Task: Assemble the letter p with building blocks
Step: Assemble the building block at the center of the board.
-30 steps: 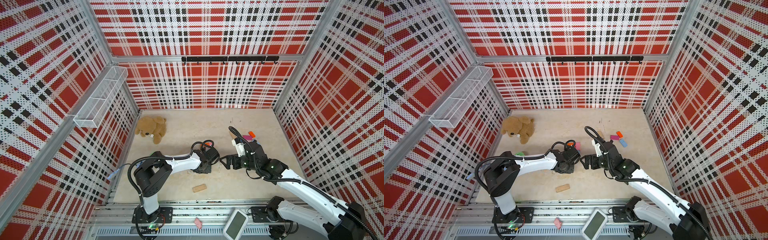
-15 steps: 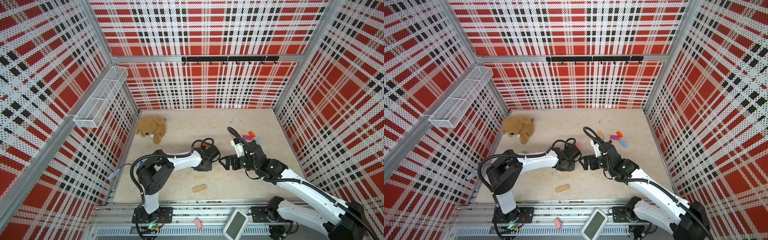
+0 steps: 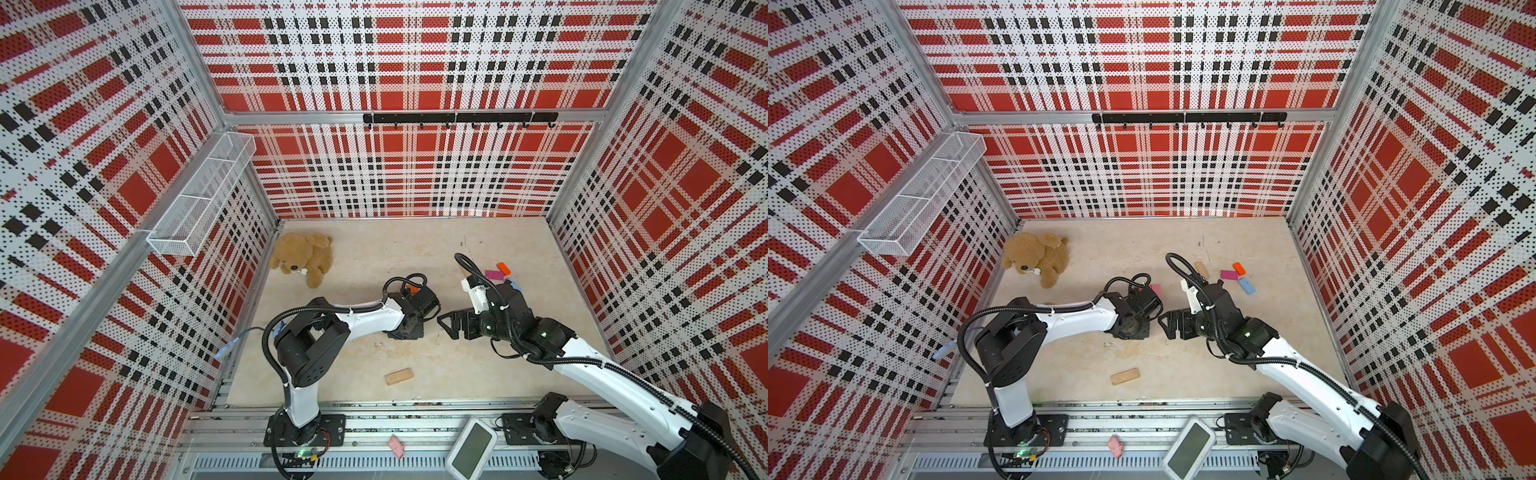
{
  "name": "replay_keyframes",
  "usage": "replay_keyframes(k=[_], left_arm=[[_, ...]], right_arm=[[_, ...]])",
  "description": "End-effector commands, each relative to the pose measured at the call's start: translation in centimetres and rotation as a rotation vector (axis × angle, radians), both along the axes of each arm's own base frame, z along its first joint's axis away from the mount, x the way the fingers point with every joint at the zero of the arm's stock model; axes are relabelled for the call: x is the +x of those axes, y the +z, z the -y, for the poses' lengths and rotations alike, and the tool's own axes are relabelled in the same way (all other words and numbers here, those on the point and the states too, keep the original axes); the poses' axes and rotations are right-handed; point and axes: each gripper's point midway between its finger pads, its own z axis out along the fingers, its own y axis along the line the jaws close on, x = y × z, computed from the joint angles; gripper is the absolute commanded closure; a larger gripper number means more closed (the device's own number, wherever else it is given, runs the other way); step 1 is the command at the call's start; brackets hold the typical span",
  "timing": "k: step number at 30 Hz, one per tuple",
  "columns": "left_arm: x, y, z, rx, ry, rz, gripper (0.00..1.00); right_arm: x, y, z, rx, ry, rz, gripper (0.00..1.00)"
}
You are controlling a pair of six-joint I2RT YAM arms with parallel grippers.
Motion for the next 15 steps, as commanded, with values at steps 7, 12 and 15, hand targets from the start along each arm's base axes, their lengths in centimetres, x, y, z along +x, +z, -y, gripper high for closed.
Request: replay_keyframes(k=[7, 12, 15], left_arm=[[0.3, -1.15, -0.35, 0.014, 0.02, -0.019, 0.84], [0.35, -1.22, -0.25, 0.013, 0.02, -0.021, 0.84], [0.4, -1.31, -0.19, 0.012, 0.022, -0.024, 0.83]], right_arm=[[0.46, 2.56, -0.3, 0.034, 0.002, 0.074, 0.0], [0.47, 2.57, -0.35, 0.035, 0.003, 0.073, 0.0], [0.41, 2.59, -0.42, 0.036, 0.007, 0.072, 0.0]])
